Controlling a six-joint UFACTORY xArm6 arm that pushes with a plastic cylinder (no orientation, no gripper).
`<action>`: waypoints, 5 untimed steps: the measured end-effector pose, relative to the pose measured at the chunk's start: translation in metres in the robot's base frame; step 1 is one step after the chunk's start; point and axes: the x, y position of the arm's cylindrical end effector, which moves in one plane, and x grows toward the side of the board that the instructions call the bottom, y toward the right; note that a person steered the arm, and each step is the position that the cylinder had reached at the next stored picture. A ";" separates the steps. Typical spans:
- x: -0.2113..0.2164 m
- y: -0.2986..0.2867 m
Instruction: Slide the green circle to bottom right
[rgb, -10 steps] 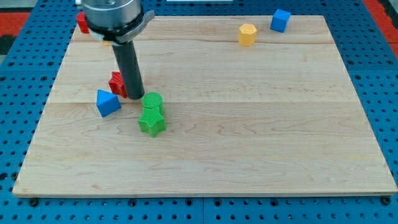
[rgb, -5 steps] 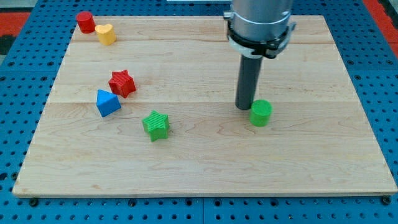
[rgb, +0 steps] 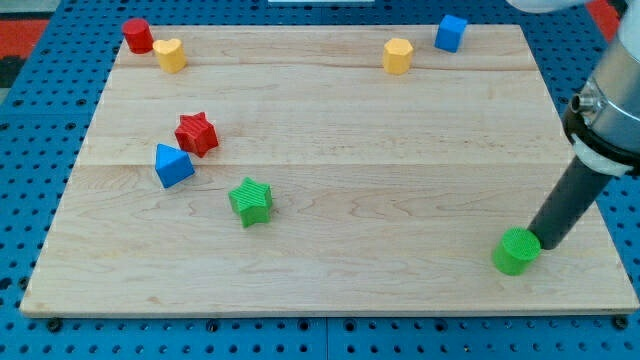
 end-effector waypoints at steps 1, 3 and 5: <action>-0.014 -0.017; -0.037 -0.070; -0.007 -0.062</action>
